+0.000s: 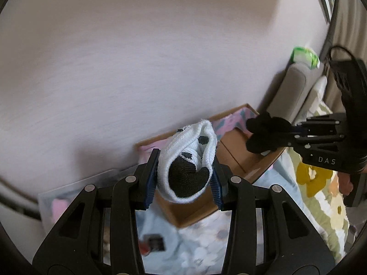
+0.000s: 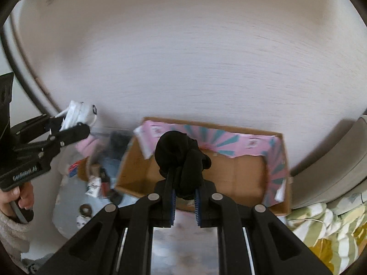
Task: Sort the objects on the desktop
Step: 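Carry the white panda sock in the left tool while the right carries a black sock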
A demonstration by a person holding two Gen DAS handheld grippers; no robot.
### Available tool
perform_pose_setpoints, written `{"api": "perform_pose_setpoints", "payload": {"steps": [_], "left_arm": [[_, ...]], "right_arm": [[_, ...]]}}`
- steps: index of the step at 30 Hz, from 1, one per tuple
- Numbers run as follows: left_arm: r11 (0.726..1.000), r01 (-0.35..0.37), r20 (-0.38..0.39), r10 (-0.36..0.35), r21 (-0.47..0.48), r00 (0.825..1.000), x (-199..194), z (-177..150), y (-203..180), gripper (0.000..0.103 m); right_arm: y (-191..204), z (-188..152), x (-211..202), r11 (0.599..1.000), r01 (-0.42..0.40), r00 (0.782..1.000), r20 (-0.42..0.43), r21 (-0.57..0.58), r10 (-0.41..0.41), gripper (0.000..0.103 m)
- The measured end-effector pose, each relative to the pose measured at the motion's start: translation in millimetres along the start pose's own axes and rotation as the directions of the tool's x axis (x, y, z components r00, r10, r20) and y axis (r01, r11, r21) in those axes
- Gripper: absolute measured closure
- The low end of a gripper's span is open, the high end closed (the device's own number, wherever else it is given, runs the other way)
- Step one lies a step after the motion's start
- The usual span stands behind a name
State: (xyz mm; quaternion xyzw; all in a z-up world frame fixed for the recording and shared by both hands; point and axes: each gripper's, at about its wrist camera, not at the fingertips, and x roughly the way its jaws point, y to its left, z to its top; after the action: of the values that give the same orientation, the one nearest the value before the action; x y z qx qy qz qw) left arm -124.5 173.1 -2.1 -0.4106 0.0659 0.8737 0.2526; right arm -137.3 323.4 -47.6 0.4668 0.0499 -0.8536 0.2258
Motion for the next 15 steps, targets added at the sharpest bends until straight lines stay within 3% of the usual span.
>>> {"api": "perform_pose_setpoints", "payload": {"steps": [5, 9, 15], "left_arm": [[1.0, -0.001, -0.119, 0.003, 0.022, 0.993, 56.9, 16.6, -16.8, 0.067], [1.0, 0.006, -0.2, -0.007, -0.007, 0.98, 96.5, 10.5, -15.1, 0.067], [1.0, -0.003, -0.255, 0.0, -0.012, 0.967, 115.4, -5.4, -7.0, 0.067]], "right_arm": [[-27.6, 6.7, 29.8, 1.0, 0.015, 0.995, -0.1, -0.001, -0.015, 0.091], [-39.9, 2.8, 59.3, 1.0, 0.013, 0.986, -0.168, -0.011, -0.015, 0.091], [-59.6, 1.0, 89.9, 1.0, -0.006, 0.973, -0.23, 0.021, 0.011, 0.091]]}}
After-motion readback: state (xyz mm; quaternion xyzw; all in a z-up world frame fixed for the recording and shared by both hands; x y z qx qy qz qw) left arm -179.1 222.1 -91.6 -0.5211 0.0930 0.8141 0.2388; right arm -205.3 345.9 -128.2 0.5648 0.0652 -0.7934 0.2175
